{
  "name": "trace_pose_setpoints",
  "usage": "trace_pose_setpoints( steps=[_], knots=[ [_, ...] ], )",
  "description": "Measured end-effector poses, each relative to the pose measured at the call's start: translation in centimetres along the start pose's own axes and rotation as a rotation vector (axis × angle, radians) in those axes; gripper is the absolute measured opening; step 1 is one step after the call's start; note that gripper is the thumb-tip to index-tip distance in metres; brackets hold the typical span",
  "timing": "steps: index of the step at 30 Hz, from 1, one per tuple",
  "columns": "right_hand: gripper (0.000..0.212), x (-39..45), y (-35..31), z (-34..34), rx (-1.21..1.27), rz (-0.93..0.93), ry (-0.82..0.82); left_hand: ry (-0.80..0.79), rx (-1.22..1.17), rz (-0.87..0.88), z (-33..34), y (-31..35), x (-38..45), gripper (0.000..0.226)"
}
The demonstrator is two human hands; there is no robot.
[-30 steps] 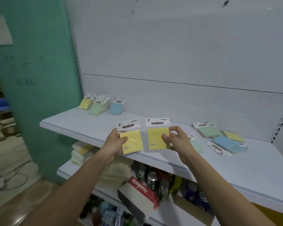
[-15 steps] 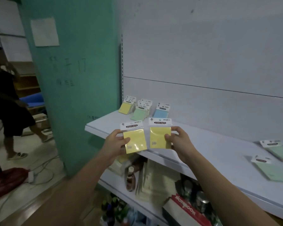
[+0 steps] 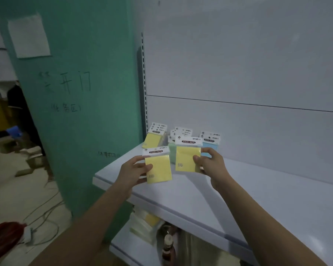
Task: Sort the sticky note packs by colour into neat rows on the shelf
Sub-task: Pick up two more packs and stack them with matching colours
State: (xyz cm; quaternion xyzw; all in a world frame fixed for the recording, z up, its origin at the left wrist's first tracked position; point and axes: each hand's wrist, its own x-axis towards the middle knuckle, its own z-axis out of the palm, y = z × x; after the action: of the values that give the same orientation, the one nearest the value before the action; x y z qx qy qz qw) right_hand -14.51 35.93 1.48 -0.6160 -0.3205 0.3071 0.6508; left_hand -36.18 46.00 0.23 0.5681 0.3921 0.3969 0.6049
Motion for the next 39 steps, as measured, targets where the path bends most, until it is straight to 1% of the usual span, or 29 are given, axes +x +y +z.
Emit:
trace_pose_setpoints(
  steps=[6,11,16,21,24,28,31,35,39],
  knots=[
    [0.017,6.7,0.3,3.6,-0.027,-0.03,0.019,-0.024,0.001,0.012,-1.8,0.4,8.4,0.027],
    [0.017,10.4,0.9,5.5,-0.024,-0.022,0.088,-0.059,0.02,0.011,-3.4,-0.4,14.3,0.029],
    [0.02,12.7,0.6,7.8,-0.017,-0.022,0.143,-0.094,0.048,0.024,-4.7,-0.7,19.1,0.033],
    [0.019,13.7,1.0,11.1,0.005,-0.048,0.26,-0.132,0.043,0.016,-5.8,-1.4,23.7,0.035],
    [0.018,13.8,1.6,13.2,-0.02,-0.073,0.312,-0.191,0.081,0.036,-6.2,-1.8,25.8,0.035],
    [0.019,13.7,1.9,15.5,-0.046,-0.134,0.397,-0.214,0.161,0.131,-6.1,-1.9,27.8,0.032],
    [0.019,13.2,2.9,17.3,-0.08,-0.128,0.458,-0.245,0.196,0.165,-6.3,-2.4,28.7,0.03],
    [0.019,12.7,3.6,19.1,-0.067,-0.098,0.47,-0.263,0.21,0.219,-6.3,-2.7,29.4,0.029],
    [0.016,13.1,4.4,20.6,-0.139,-0.081,0.44,-0.273,0.196,0.25,-6.2,-3.1,29.6,0.03]
  ],
)
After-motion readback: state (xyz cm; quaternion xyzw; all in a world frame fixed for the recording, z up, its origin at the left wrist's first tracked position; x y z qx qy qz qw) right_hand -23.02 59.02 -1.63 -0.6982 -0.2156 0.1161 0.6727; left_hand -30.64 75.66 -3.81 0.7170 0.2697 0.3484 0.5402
